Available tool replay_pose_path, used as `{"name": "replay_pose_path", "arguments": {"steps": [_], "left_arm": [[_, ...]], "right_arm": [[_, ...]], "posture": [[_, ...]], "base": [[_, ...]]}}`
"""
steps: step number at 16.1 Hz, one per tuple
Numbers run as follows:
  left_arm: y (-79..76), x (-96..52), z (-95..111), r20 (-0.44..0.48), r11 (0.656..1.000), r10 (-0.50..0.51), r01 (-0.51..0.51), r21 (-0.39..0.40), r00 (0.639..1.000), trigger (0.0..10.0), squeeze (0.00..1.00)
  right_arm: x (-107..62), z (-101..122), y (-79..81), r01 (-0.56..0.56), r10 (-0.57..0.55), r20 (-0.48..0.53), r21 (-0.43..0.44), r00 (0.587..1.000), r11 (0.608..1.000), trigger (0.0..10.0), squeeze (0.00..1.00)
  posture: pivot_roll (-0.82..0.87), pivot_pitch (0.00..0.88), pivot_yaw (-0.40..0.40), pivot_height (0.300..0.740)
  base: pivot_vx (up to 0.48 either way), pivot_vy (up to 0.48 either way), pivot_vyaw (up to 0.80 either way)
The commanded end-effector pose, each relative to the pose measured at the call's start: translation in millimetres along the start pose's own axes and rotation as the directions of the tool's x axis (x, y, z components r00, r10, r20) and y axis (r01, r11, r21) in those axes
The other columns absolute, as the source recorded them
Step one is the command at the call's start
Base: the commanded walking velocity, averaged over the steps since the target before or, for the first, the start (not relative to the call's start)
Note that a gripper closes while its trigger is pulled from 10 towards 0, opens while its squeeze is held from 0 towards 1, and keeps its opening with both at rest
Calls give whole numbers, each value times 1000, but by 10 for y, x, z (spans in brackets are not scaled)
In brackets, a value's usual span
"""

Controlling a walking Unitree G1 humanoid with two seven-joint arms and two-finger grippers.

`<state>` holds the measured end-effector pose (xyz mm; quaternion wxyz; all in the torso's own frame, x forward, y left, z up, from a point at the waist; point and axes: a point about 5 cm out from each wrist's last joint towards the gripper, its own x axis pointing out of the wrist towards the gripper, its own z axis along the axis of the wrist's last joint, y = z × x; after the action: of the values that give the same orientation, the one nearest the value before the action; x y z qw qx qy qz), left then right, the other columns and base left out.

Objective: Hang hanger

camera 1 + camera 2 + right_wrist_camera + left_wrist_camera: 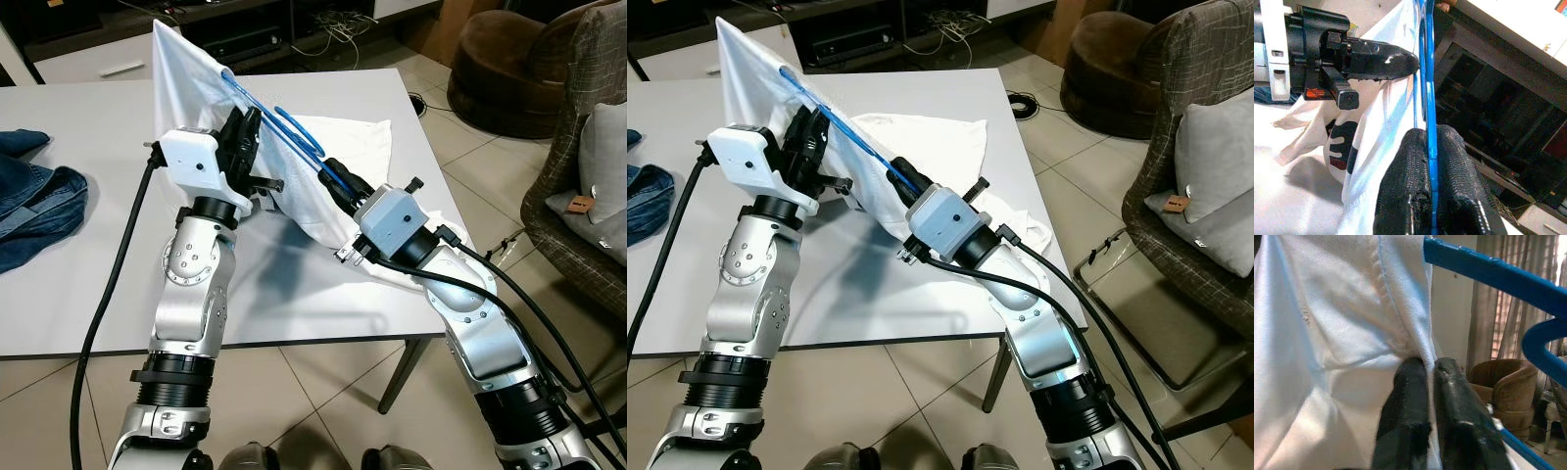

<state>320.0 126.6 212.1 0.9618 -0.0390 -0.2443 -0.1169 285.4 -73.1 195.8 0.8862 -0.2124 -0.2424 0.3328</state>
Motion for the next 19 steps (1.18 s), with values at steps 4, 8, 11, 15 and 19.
{"name": "replay_pose_path", "arguments": {"steps": [4,8,11,15,19], "left_arm": [[-100,-35,40,32,991,-72,68,112,997,0,0],[-163,-87,60,46,980,-117,108,165,992,0,0],[-233,-127,67,56,971,-164,151,183,985,0,0],[-307,-150,188,97,939,-259,226,260,961,0,0],[-308,-236,215,83,902,-357,320,291,930,0,0]], "right_arm": [[16,-39,-25,16,-16,-35,-11,999,1000,10000,0],[3,-207,-49,39,-41,-141,-14,989,999,10000,0],[52,-292,-111,86,-86,-201,-10,976,996,10000,0],[51,-419,-163,49,-47,-281,0,959,999,10000,0],[141,-403,-330,64,-66,-273,-15,960,998,10000,0]], "posture": [[-75,58,47,740],[-70,58,48,740],[-70,54,47,740],[-62,49,46,740],[-67,45,49,740]], "base": [[0,0,0],[0,0,0],[0,0,0],[0,0,0],[0,0,0]]}}
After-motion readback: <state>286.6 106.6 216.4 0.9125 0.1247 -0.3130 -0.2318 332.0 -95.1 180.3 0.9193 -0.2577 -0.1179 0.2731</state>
